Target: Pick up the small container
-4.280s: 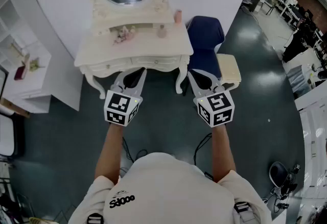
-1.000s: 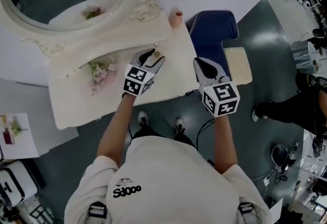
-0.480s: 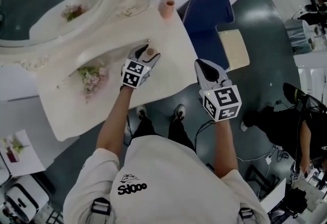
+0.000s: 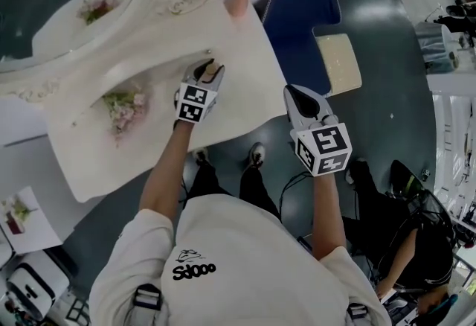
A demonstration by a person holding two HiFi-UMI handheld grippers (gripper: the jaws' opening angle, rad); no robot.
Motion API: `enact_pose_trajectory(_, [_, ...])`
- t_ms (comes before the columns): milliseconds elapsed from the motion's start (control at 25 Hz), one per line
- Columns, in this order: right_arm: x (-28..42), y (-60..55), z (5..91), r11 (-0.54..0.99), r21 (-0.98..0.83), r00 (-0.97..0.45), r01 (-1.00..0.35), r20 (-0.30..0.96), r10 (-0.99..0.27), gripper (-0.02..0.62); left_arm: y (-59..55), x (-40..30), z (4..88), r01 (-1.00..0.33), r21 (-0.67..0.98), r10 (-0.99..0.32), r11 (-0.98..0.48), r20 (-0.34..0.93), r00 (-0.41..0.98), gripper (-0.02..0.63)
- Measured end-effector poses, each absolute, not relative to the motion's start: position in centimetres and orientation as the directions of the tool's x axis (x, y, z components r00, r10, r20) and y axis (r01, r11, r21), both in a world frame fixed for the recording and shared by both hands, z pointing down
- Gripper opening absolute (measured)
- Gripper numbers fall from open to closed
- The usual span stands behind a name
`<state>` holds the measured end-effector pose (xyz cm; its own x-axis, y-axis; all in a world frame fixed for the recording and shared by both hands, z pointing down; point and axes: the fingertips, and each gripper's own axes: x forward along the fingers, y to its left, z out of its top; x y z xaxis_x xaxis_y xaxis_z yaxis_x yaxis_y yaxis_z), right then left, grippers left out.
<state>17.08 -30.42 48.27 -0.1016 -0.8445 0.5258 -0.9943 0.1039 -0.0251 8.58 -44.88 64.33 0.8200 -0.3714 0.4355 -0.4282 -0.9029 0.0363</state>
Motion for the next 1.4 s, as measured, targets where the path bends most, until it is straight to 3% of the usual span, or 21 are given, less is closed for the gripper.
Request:
enact_pose_trajectory(440, [18.0,-30.6,46.6,0.115,-0.011,-0.106,-0.993,0.483,-0.869,0.003,-42.9,7.9,61.3,-0.397,0.049,-0.347,-0.917,0.398,0.849,0.135])
enact_pose_trajectory(1000, [14.7,-33.4,41.0,0.279,0.067,-0.237,-0.958,0.360,-0.902,0.002,-42.1,4.4,46.4,-0.457,-0.056,-0.453,-0.888,0.287,0.844,0.135])
enact_pose_trajectory(1400, [13.3,-33.5,36.0,0.338,0.148,-0.291,-0.930,0.267,-0.919,0.002,-39.2,1.2,37.1,-0.516,-0.150,-0.534,-0.844,0.126,0.836,0.135])
